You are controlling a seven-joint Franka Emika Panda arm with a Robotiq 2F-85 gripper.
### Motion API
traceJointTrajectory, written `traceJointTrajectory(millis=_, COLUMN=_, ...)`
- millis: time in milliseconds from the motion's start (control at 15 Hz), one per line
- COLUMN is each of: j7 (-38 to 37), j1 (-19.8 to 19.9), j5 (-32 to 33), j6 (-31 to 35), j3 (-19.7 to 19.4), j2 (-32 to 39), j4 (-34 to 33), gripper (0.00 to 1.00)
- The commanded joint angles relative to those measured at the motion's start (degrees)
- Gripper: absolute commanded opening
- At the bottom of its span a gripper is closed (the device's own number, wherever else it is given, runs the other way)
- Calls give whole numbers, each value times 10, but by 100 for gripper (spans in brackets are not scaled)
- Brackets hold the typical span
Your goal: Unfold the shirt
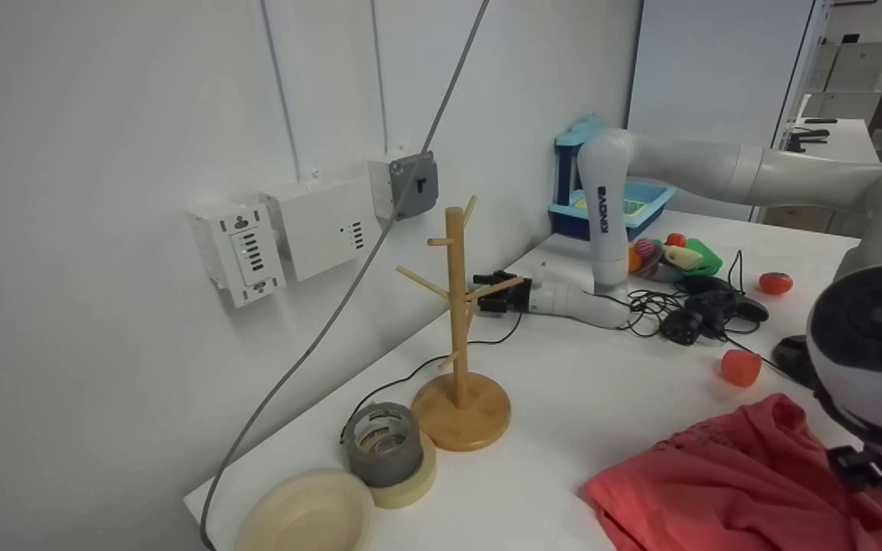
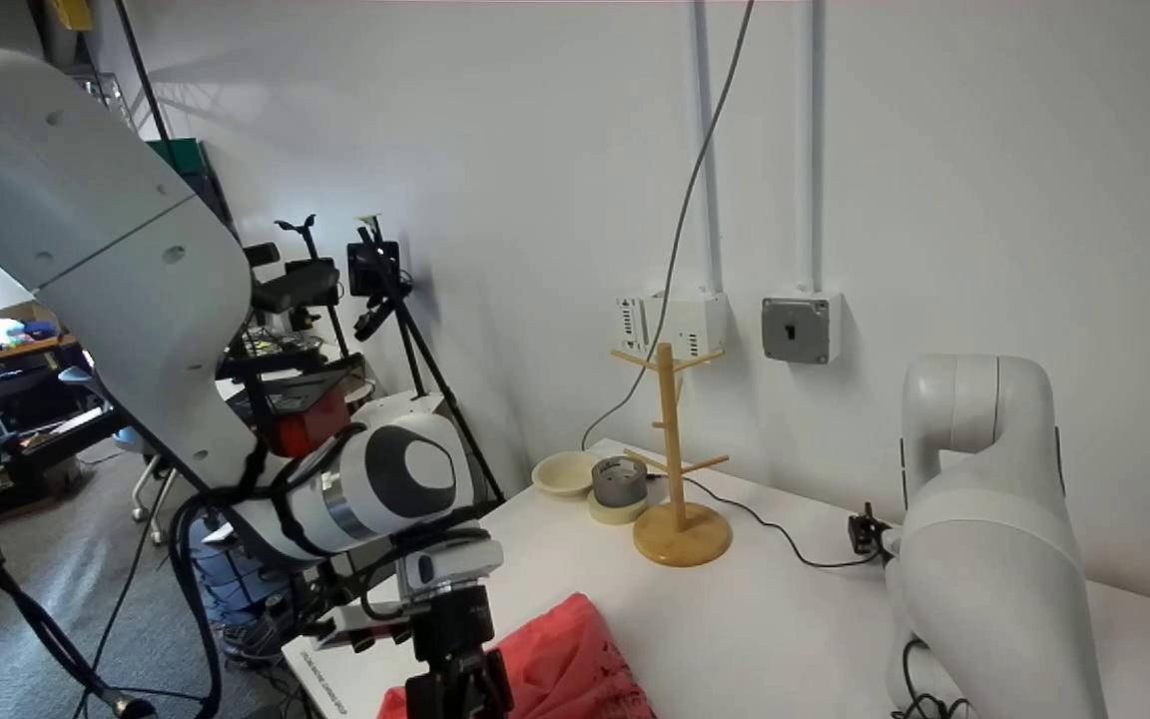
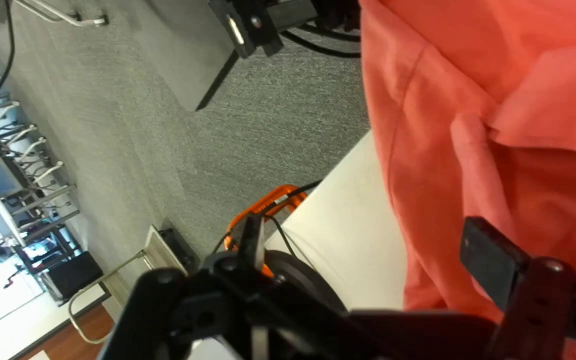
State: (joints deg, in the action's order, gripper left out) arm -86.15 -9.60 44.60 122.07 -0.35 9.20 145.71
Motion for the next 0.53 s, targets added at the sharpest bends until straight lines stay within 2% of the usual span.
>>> traceJointTrajectory(millis=0, j7=14, j1=16, j5=5, j6=53, j3=15, j2=-54, j4=9, gripper=100)
traceJointTrajectory(millis=200, j7=46, j1=29, j5=-17, j6=135, j3=13, j2=-52, j4=14, gripper=100)
traceJointTrajectory(millis=467, j7=70, j1=44, j5=-14, j6=217, j3=6, j2=-35, j4=28, gripper=100)
